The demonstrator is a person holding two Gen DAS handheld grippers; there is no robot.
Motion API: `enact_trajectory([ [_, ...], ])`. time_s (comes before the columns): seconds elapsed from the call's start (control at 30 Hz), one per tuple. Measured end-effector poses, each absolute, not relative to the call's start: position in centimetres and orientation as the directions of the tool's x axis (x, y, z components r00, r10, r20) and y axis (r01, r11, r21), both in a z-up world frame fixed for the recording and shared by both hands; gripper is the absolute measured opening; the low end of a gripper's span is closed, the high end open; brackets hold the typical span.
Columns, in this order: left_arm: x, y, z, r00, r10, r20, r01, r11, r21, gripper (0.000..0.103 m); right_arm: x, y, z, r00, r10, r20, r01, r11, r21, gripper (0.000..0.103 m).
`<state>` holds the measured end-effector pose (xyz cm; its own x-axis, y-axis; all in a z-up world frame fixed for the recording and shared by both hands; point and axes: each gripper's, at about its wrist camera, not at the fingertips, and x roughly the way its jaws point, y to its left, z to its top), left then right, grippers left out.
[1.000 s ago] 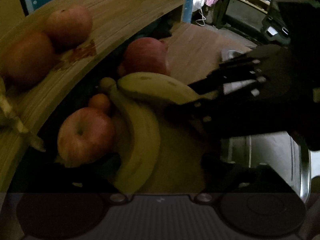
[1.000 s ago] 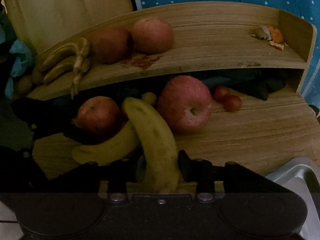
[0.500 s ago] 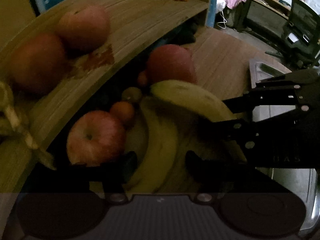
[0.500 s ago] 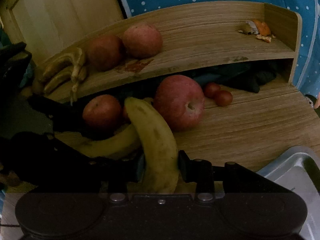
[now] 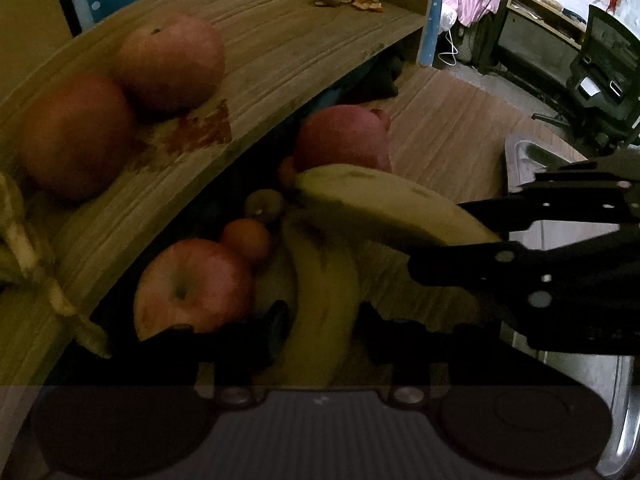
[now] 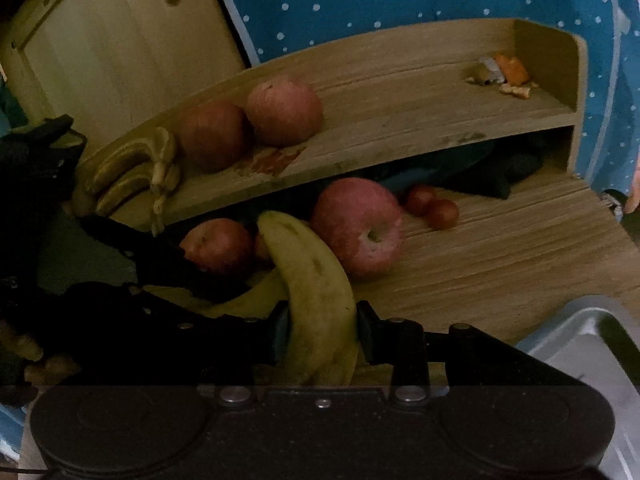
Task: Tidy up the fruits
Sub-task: 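Grasp one yellow banana with the right tool while the left tool grasps the other, then carry both bananas to the metal tray and open both tools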
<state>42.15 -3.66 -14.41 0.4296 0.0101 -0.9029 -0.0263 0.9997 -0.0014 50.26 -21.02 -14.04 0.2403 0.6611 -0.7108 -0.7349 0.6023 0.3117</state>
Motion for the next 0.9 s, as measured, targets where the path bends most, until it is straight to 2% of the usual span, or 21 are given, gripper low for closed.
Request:
enact_trajectory([
  [0.17, 42.1, -4.0, -14.3, 0.418, 0.014, -0.908, -0.037, 0.999, -0.002, 0.039, 49.5, -22.2, -13.6, 0.273, 0.643, -0.716, -0.705, 0.640, 0.305, 0.037],
  [0.43, 40.3, -4.1, -14.1, 0.388, -0.095, -0.917, -0.123, 0.980, -0.154, 0.038, 47.4, -24.4, -13.1, 0.304, 0.631, -0.714, -0.643, 0.689, 0.335, 0.037],
  [0.67, 38.7, -5.1, -12.4, 0.414, -0.118, -0.903, -0.165, 0.965, -0.202, 0.038, 46.1, -26.7, -12.4, 0.328, 0.627, -0.707, -0.599, 0.716, 0.357, 0.037],
  [0.9, 39.3, -7.9, -10.8, 0.450, -0.142, -0.882, -0.123, 0.968, -0.219, 0.038, 46.1, -29.7, -12.2, 0.369, 0.605, -0.706, -0.551, 0.754, 0.358, 0.037],
])
